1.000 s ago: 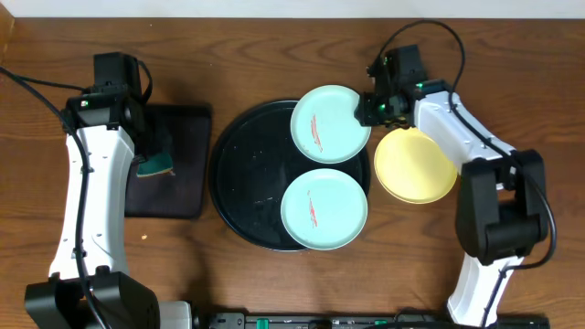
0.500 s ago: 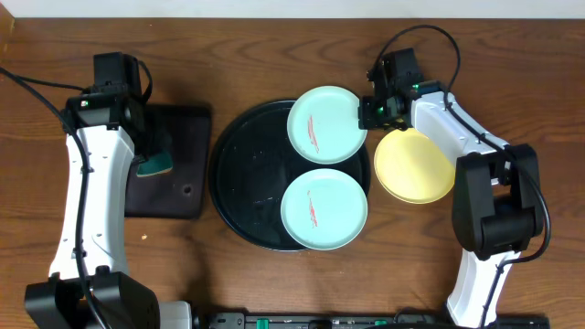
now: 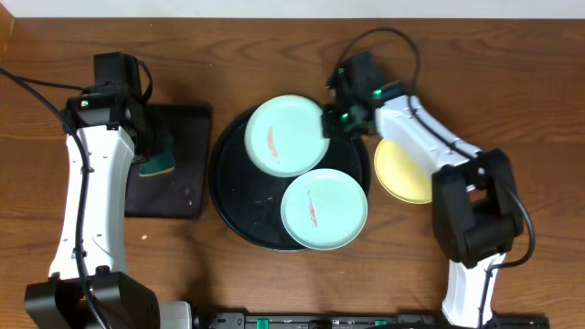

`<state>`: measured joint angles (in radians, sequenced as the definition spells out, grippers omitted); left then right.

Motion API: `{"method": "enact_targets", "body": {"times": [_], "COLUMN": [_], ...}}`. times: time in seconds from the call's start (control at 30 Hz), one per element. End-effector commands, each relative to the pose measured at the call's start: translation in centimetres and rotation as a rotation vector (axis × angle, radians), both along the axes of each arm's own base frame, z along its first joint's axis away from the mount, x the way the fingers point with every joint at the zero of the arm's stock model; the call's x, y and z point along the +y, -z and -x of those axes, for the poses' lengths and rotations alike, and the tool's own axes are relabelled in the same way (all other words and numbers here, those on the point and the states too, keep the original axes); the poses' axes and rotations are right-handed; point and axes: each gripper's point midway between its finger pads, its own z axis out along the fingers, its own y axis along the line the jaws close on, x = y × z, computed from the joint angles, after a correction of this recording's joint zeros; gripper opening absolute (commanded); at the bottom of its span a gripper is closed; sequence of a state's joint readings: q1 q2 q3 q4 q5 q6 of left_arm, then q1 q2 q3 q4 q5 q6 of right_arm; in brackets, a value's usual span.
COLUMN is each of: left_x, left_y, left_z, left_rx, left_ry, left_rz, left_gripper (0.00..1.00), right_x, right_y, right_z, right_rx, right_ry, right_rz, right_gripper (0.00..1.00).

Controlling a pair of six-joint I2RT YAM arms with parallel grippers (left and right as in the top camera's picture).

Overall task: Clean dirty plates on tray and stack at the side
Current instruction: 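Move right gripper to the upper pale green plate and grasp its rim, then scrub the pale green plate with the sponge in the left gripper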

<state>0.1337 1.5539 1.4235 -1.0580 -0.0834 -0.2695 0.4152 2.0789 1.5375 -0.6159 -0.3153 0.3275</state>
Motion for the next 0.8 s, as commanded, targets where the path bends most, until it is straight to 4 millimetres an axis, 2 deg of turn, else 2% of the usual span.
{"method": "enact_targets", "body": {"times": [0.0, 0.13, 0.33, 0.57, 0.77], "left_x": [-0.4, -0.7, -1.8, -6.1, -9.8], "left_y": [-0.2, -0.1, 0.0, 0.4, 2.5], "left_z": [-0.6, -0.7, -1.4, -2.9, -3.8], "left_rx": [-0.013, -0.018, -0.037, -0.064, -0.028], "left_ry": [0.008, 0.014, 0.045, 0.168, 0.254], "left_rz": [0.023, 0.04, 0.044, 0.044, 0.052], "left_gripper": [0.08, 0.08, 0.07, 0.07, 0.07], "right_x": [2.1, 3.0, 3.0, 2.9, 2.6], "right_y": [0.3, 1.8, 3.6, 5.6, 7.0], "right_z": [0.7, 1.4, 1.6, 1.7, 1.9], "right_rx": [0.011, 0.038, 0.07, 0.099, 0.121], "right_ry": [0.012, 0.009, 0.016, 0.027, 0.031], "right_rz": [0.014, 0.031, 0.044, 0.058, 0.076], "right_gripper": [0.01, 0.01, 0.01, 0.01, 0.01]}}
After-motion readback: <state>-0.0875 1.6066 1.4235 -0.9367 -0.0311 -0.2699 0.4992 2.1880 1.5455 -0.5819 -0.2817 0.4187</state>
